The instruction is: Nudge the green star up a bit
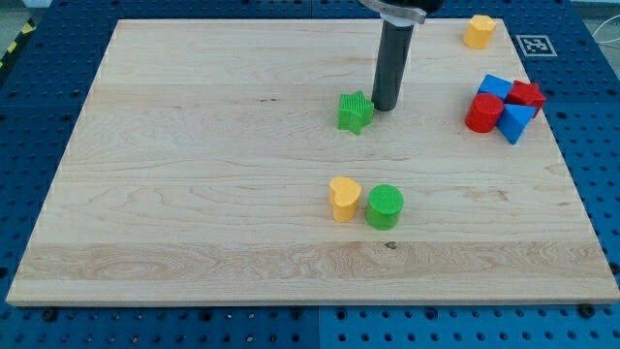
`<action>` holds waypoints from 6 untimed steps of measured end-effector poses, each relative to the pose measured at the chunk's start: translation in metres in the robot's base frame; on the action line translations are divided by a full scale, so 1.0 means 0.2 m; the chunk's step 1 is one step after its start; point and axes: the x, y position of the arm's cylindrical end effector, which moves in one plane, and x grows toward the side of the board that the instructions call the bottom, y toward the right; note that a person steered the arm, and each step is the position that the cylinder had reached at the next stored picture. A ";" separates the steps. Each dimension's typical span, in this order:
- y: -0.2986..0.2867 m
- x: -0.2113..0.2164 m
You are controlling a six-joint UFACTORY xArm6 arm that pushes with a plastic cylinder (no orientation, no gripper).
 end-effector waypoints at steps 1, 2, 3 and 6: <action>0.08 0.19; 0.02 0.34; -0.18 0.37; -0.35 -0.20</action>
